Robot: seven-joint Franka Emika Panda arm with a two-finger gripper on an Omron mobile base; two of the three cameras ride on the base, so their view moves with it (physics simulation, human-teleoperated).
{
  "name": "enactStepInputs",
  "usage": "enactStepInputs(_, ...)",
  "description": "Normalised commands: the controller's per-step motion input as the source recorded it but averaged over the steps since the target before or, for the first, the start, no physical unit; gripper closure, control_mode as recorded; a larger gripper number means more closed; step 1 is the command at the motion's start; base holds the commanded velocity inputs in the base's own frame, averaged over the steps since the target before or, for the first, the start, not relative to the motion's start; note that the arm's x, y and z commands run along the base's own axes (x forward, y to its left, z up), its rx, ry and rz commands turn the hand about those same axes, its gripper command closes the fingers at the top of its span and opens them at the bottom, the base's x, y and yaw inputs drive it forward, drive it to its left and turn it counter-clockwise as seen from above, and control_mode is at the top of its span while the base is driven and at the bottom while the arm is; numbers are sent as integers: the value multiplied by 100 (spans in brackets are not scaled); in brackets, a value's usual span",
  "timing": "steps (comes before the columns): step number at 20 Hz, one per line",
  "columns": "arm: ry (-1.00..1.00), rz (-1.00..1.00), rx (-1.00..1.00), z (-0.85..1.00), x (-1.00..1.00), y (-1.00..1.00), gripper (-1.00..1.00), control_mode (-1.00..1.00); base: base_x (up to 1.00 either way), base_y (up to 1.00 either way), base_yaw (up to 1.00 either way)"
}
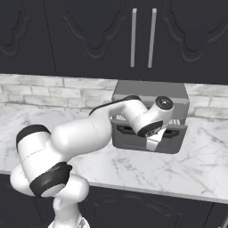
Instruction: Open the toaster oven door. Place the bread on the bottom rack in the toaster oven and place the steak on the top rack.
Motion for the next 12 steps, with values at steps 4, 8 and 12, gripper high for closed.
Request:
enactStepInputs(4,11,0,0,-94,-41,19,100,-100,0,0,0)
enactStepInputs(8,16,0,0,-94,-48,13,100,-100,0,0,0)
enactStepInputs(12,20,0,2,-89,-53,3,100,-100,0,0,0)
